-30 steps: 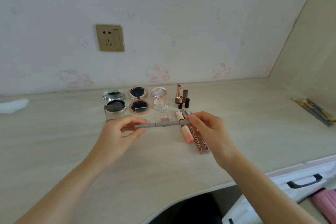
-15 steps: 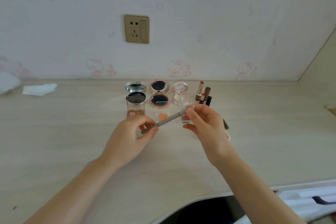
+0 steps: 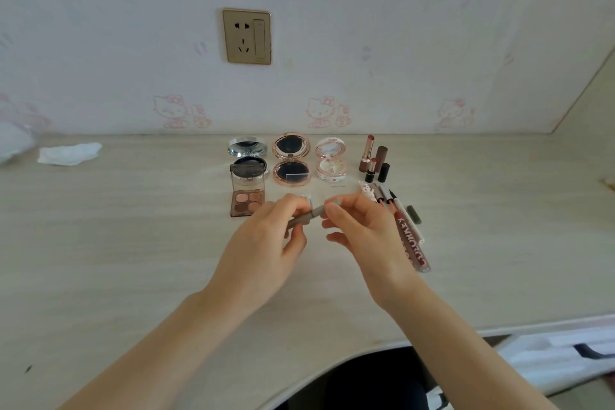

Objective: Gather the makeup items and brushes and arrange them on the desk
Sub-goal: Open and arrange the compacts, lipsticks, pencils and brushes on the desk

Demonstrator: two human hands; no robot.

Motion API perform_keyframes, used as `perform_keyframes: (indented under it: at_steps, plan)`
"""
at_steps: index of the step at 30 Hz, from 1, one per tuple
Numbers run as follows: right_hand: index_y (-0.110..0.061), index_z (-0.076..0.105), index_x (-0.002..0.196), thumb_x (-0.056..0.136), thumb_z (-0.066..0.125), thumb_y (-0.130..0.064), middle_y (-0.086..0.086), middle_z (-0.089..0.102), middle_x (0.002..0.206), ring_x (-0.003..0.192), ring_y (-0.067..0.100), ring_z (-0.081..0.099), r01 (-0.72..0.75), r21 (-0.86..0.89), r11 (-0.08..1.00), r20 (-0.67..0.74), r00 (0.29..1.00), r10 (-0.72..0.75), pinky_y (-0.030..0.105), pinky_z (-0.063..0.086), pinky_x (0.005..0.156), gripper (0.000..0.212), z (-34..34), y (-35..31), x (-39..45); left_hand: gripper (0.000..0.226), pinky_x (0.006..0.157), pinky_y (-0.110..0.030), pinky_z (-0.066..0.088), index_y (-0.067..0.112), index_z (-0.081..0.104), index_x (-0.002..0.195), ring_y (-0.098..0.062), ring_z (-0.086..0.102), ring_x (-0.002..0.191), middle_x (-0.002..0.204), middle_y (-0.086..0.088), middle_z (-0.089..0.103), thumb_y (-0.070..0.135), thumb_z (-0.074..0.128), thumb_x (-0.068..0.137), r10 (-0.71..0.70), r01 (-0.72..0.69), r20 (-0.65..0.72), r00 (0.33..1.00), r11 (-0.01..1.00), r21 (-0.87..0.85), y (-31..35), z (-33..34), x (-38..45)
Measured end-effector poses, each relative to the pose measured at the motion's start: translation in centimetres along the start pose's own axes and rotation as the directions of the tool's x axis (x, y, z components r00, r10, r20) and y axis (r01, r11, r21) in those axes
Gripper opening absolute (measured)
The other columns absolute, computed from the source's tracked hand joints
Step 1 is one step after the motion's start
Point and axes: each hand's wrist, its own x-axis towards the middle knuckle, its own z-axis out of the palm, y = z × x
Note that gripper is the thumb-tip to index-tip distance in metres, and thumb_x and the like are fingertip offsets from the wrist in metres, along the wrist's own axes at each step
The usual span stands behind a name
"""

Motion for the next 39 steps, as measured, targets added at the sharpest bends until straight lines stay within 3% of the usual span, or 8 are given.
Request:
perform_keyframes:
  at_steps: [4, 7, 12, 18, 24, 29, 35, 39]
  plan:
    - [-0.005, 0.066, 0.092, 0.085, 0.069, -0.023, 0.005, 0.070, 0.081, 0.079, 0.013, 0.066, -0.071, 0.005, 0.997, 0.021, 0.997, 0.071, 0.027, 0.054, 0.073, 0.019, -0.2, -0.1, -0.1, 0.012, 0.061, -0.029, 0.047, 0.021, 0.057, 0.099, -0.006, 0.052, 0.072, 0.088, 0.014, 0.060, 0.023, 0.061, 0.087, 0.050, -0.049, -0.026, 0.998, 0.997, 0.055, 0.4, -0.1, -0.1]
    - [-0.007, 0.068, 0.089, 0.083, 0.072, -0.024, 0.008, 0.071, 0.085, 0.080, 0.014, 0.066, -0.083, -0.026, 0.996, 0.023, 0.996, 0.084, 0.025, 0.054, 0.072, 0.018, -0.2, -0.2, -0.2, 0.014, 0.057, -0.032, 0.048, 0.017, 0.056, 0.093, -0.011, 0.056, 0.068, 0.082, 0.011, 0.060, 0.029, 0.062, 0.089, 0.075, -0.074, -0.011, 0.997, 0.994, 0.074, 0.4, -0.3, 0.0]
    - [-0.010, 0.071, 0.090, 0.083, 0.072, -0.019, -0.001, 0.072, 0.079, 0.077, 0.009, 0.066, -0.057, -0.043, 0.997, 0.039, 0.998, 0.059, 0.023, 0.053, 0.071, 0.012, 0.0, -0.3, -0.2, 0.016, 0.060, -0.035, 0.049, 0.013, 0.058, 0.101, -0.014, 0.058, 0.071, 0.084, 0.007, 0.061, 0.027, 0.056, 0.093, 0.087, -0.088, 0.018, 0.996, 0.994, 0.061, 0.4, -0.1, 0.0]
    - [-0.013, 0.075, 0.092, 0.085, 0.070, -0.020, 0.001, 0.073, 0.083, 0.074, 0.008, 0.063, -0.006, -0.138, 0.990, 0.101, 0.995, 0.020, 0.026, 0.056, 0.077, 0.011, -0.3, -0.3, -0.3, 0.030, 0.043, -0.032, 0.044, 0.020, 0.051, 0.093, -0.016, 0.054, 0.053, 0.064, 0.015, 0.046, 0.047, 0.037, 0.094, 0.135, -0.140, 0.042, 0.990, 0.971, 0.194, 0.4, -0.7, -0.1]
    - [-0.022, 0.077, 0.091, 0.085, 0.069, -0.017, -0.003, 0.074, 0.085, 0.079, 0.011, 0.062, 0.042, -0.150, 0.988, 0.140, 0.990, -0.021, 0.027, 0.054, 0.078, 0.012, -0.5, -0.3, -0.4, 0.028, 0.045, -0.030, 0.039, 0.029, 0.046, 0.095, -0.014, 0.050, 0.051, 0.051, 0.015, 0.037, 0.055, 0.036, 0.091, 0.101, -0.124, 0.101, 0.990, 0.960, 0.252, -0.4, -0.9, 0.1]
    - [-0.025, 0.076, 0.087, 0.082, 0.071, -0.011, -0.004, 0.075, 0.088, 0.087, 0.012, 0.069, 0.026, -0.135, 0.990, 0.129, 0.992, -0.009, 0.028, 0.056, 0.080, 0.015, -1.0, -0.5, 0.0, 0.032, 0.053, -0.025, 0.040, 0.032, 0.039, 0.106, -0.003, 0.049, 0.059, 0.068, 0.013, 0.052, 0.049, 0.057, 0.086, 0.034, -0.055, 0.144, 0.989, 0.988, 0.145, -0.7, -0.8, 0.3]
    - [-0.023, 0.075, 0.091, 0.083, 0.069, -0.006, -0.004, 0.075, 0.090, 0.088, 0.008, 0.070, 0.037, -0.143, 0.989, 0.138, 0.990, -0.018, 0.022, 0.057, 0.075, 0.020, -2.0, -0.8, 0.1, 0.016, 0.066, -0.044, 0.049, 0.027, 0.042, 0.094, -0.016, 0.055, 0.078, 0.082, 0.007, 0.055, 0.020, 0.054, 0.086, -0.004, -0.005, 0.123, 0.992, 0.997, 0.075, -0.9, -0.5, 0.2]
    - [-0.017, 0.074, 0.096, 0.084, 0.068, -0.005, -0.001, 0.075, 0.090, 0.087, 0.011, 0.070, 0.008, -0.105, 0.994, 0.100, 0.995, 0.003, 0.025, 0.058, 0.075, 0.017, -2.7, -1.1, 0.5, 0.018, 0.064, -0.035, 0.049, 0.024, 0.049, 0.092, -0.007, 0.049, 0.078, 0.081, 0.012, 0.051, 0.011, 0.058, 0.082, 0.064, -0.069, 0.070, 0.995, 0.995, 0.071, -1.1, -0.5, 0.3]
